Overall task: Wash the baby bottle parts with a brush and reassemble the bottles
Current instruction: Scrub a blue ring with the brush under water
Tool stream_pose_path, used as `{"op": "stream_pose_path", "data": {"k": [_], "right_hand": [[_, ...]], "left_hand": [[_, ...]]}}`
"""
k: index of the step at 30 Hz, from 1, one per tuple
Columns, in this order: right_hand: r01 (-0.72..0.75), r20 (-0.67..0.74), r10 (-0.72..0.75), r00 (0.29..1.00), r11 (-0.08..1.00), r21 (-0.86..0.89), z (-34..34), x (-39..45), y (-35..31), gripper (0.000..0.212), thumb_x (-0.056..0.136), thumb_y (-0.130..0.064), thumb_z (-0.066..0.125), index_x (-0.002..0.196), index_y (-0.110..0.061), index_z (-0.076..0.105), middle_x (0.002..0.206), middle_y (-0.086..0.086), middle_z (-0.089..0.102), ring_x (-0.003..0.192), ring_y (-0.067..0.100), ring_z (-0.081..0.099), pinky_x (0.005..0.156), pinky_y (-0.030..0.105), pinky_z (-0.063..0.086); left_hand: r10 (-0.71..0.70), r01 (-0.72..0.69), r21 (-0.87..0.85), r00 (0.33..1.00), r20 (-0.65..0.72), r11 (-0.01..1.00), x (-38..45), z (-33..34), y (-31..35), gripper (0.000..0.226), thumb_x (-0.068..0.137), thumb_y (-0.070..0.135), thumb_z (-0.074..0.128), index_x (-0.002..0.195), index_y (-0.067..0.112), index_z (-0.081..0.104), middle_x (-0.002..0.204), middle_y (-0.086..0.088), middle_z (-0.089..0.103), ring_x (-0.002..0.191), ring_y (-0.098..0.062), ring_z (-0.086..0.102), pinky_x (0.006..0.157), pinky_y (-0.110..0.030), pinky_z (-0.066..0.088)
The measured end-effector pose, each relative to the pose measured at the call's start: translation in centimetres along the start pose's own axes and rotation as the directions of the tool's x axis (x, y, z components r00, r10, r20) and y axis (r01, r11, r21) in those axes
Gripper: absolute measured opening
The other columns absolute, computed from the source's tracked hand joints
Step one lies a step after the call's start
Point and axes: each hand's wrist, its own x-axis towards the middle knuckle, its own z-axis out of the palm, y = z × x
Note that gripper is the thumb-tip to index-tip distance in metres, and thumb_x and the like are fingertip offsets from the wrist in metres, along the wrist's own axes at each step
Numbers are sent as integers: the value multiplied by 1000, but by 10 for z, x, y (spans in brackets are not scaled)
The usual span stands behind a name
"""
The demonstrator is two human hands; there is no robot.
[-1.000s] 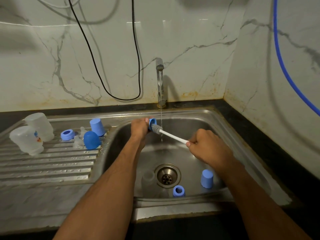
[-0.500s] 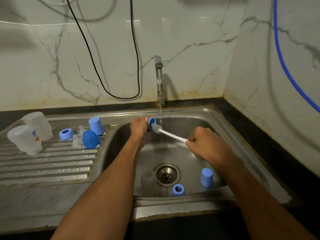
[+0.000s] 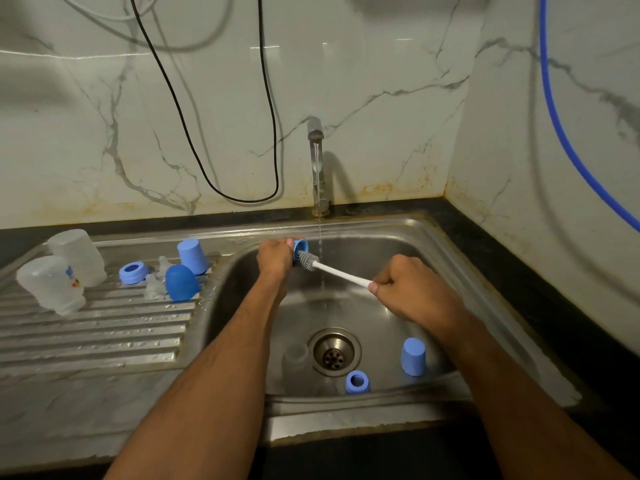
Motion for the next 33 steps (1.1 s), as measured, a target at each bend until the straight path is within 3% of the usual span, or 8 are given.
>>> {"op": "stream_pose_path", "data": {"k": [3,7,10,14,19,24,29,33], "right_hand": [[43,-68,-43,997,999,-7,-6,-1,1,23,97,-40,60,99,-23,75,75,-6,66,69,12,62,64,32,53],[-39,-141,27,990,996,-80,-5,-6,-2,23,99,-38,55,105,-26,73,81,-5,65,72,12,60,65,31,51],[-65,-85,59,995,995,-81,1,-4,-5,21,99,-36,56,100,-21,70,79,-4,63,70,10,59,62,30,48],[-35,67,30,997,997,68,-2,2,-2,19,94,-35,65,96,-19,75,79,-3,68,73,12,65,75,36,58],[-48,-57,55,997,991,122,-9,2,4,21,95,-34,63,88,-20,77,71,-2,69,70,15,66,76,41,59],[-139,-38,146,989,979,151,-7,1,7,22,93,-33,62,82,-18,74,73,3,69,73,20,67,79,44,58],[-86,-72,96,993,987,136,-10,-3,4,24,100,-31,58,94,-17,76,78,2,70,74,15,65,68,29,49],[-26,-61,33,998,993,117,0,-5,-9,24,101,-36,57,95,-21,76,69,-5,64,66,7,59,60,24,44]], "left_hand": [[-7,7,-3,1000,3,1000,0,0,-2,20,102,15,54,100,11,74,104,-12,71,98,-24,70,91,-43,59],[4,-5,46,999,39,999,-4,5,-5,20,102,18,55,109,9,72,104,-9,72,97,-21,70,94,-40,58],[23,-24,33,999,42,999,-5,4,-1,21,103,18,54,111,10,72,106,-8,71,99,-20,69,95,-38,57],[17,-17,19,1000,4,1000,-5,0,1,22,103,16,52,109,10,72,107,-10,70,100,-22,68,95,-41,57],[65,-66,72,998,8,995,-12,6,1,23,102,17,54,116,9,71,104,-7,71,98,-19,69,95,-39,57],[82,-88,97,994,70,991,-15,9,-1,22,101,13,57,117,10,71,106,-4,70,101,-17,67,96,-37,57],[8,-8,-30,1000,4,1000,-16,2,1,24,98,9,61,120,12,69,115,-6,65,105,-18,64,93,-36,58],[-168,186,-267,982,88,946,-19,-1,7,24,98,0,57,118,4,67,114,-12,64,106,-27,65,90,-44,59]]}}
